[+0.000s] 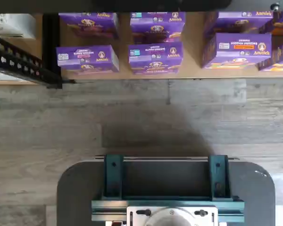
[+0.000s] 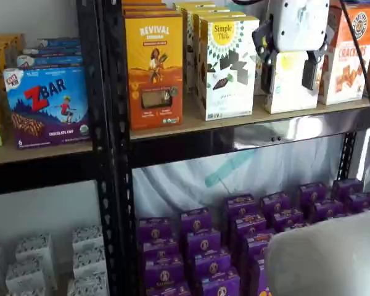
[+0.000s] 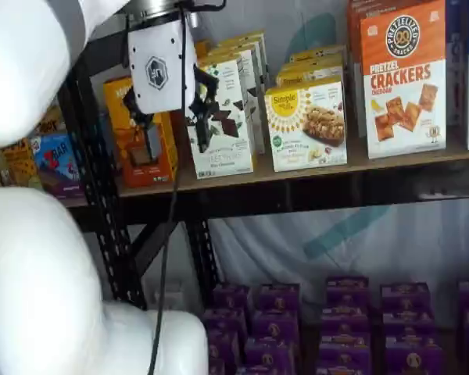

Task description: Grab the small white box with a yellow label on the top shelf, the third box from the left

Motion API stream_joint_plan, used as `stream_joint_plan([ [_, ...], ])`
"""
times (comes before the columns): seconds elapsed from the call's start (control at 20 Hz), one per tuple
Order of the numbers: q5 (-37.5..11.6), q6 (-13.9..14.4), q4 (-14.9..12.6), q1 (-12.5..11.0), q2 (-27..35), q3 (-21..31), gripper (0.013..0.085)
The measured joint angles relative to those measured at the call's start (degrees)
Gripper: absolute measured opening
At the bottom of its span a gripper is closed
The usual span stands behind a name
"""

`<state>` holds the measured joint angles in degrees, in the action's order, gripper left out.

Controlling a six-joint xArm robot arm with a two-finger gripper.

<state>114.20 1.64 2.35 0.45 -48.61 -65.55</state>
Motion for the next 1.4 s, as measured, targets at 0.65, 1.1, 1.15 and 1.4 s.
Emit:
stream_joint_plan([
  [0.65,-1.67,-3.0,1.46,-3.51,-0.32,0.19,0.085],
  [1.1,-8.12,-6.43,-1.55,-5.9,0.78,2.73,0.085],
  [1.15,-9.26,-7.06,-2.0,-6.45,1.18,2.95,0.085],
  [1.4,-15.27,-11.49,-2.66,-10.96,4.29,2.92,0.085],
])
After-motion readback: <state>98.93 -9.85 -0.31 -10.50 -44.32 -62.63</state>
